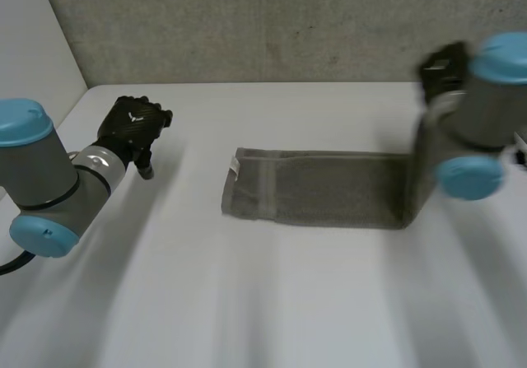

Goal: Fold the towel.

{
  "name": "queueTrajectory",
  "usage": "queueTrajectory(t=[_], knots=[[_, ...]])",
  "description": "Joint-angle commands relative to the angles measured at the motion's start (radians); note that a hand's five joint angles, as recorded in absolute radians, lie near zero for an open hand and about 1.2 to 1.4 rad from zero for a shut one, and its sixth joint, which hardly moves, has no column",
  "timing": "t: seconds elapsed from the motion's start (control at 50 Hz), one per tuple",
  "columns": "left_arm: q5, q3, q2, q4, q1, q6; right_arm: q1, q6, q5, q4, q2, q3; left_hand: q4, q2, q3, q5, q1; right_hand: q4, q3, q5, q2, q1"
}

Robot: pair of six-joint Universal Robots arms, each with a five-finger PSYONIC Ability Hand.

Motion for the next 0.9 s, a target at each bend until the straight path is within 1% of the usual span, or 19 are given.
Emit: queueTrajectory(t=[0.02,0.04,0.06,0.08,0.1,0.12,0.18,0.22,0.24,0.28,0.3,0.34,0.36,0.38,0.52,0.56,0.66,0.78,0.9], knots=[[0.0,-0.001,0.017,0.0,-0.01,-0.039,0.311,0.025,-0.021,-0.014,0.084,-0.013,-0.049,-0.038,-0.034,-0.015,-0.042,0.058,0.053,0.072,0.081,0.079],[-0.001,-0.001,0.019,0.0,-0.01,-0.051,0.369,0.015,-0.036,-0.016,0.11,-0.003,-0.049,-0.038,-0.034,-0.015,-0.042,0.058,0.053,0.072,0.081,0.079],[-0.002,-0.001,0.019,0.0,-0.012,-0.059,0.417,0.007,-0.044,-0.01,0.14,0.008,-0.049,-0.038,-0.034,-0.015,-0.042,-0.249,-0.255,-0.235,-0.226,-0.228],[-0.002,-0.001,0.019,0.0,-0.012,-0.059,0.417,0.007,-0.044,-0.01,0.141,0.008,-0.049,-0.038,-0.034,-0.015,-0.042,-0.252,-0.258,-0.238,-0.229,-0.231],[-0.002,-0.001,0.019,0.0,-0.018,-0.063,0.443,0.005,-0.046,-0.007,0.157,0.029,-0.049,-0.038,-0.034,-0.015,-0.042,-0.769,-0.775,-0.756,-0.746,-0.749],[-0.002,-0.003,0.019,-0.001,-0.022,-0.067,0.443,0.005,-0.044,-0.013,0.161,0.061,-0.049,-0.038,-0.034,-0.015,-0.042,-1.059,-1.065,-1.046,-1.036,-1.039],[-0.002,-0.004,0.019,-0.002,-0.025,-0.067,0.433,0.007,-0.044,-0.016,0.147,0.094,-0.049,-0.038,-0.034,-0.015,-0.042,-1.045,-1.05,-1.031,-1.021,-1.024],[0.0,-0.013,0.019,0.0,-0.03,-0.067,0.394,0.027,-0.038,-0.017,0.081,0.153,-0.049,-0.038,-0.034,-0.015,-0.042,-1.05,-1.056,-1.037,-1.027,-1.03],[0.0,-0.013,0.019,0.0,-0.03,-0.067,0.394,0.027,-0.038,-0.017,0.081,0.154,-0.049,-0.038,-0.034,-0.015,-0.042,-1.05,-1.056,-1.037,-1.027,-1.03],[0.002,-0.013,0.016,0.0,-0.033,-0.067,0.327,0.044,-0.04,-0.019,0.009,0.218,-0.052,-0.041,-0.037,-0.018,-0.045,-1.045,-1.05,-1.031,-1.021,-1.024],[0.002,-0.013,0.016,0.0,-0.033,-0.067,0.327,0.044,-0.04,-0.019,0.009,0.218,-0.052,-0.041,-0.037,-0.018,-0.045,-1.045,-1.05,-1.031,-1.021,-1.024],[0.005,-0.012,0.014,0.0,-0.042,-0.067,0.244,0.083,-0.043,-0.013,-0.049,0.296,-0.049,-0.038,-0.034,-0.015,-0.042,-1.033,-1.039,-1.019,-1.01,-1.012],[0.005,-0.012,0.014,0.0,-0.042,-0.067,0.244,0.084,-0.043,-0.013,-0.049,0.296,-0.049,-0.038,-0.034,-0.015,-0.042,-1.033,-1.039,-1.019,-1.01,-1.012],[0.005,-0.01,0.013,0.0,-0.053,-0.067,0.21,0.105,-0.044,-0.007,-0.074,0.334,-0.049,-0.038,-0.034,-0.015,-0.042,-1.021,-1.027,-1.007,-0.998,-1.001],[0.002,-0.006,0.004,0.002,-0.107,-0.068,0.132,0.111,-0.04,-0.004,-0.091,0.477,-0.049,-0.038,-0.034,-0.015,-0.042,-0.959,-0.965,-0.946,-0.936,-0.939],[0.0,-0.006,0.002,0.002,-0.127,-0.068,0.098,0.11,-0.04,-0.01,-0.083,0.52,-0.052,-0.041,-0.037,-0.018,-0.045,-0.831,-0.837,-0.817,-0.808,-0.81],[0.0,-0.007,0.0,0.003,-0.139,-0.068,0.055,0.11,-0.04,-0.014,-0.069,0.539,-0.052,-0.041,-0.037,-0.018,-0.045,-0.786,-0.792,-0.772,-0.763,-0.766],[0.002,-0.015,0.0,0.002,-0.144,-0.071,0.049,0.123,-0.041,-0.02,-0.08,0.539,-0.047,-0.035,-0.031,-0.012,-0.039,-0.786,-0.792,-0.772,-0.763,-0.766],[0.011,-0.069,-0.007,-0.032,-0.194,-0.067,0.063,0.162,-0.041,-0.024,-0.117,0.54,-0.038,-0.026,-0.023,-0.004,-0.03,-0.792,-0.798,-0.778,-0.769,-0.771]])
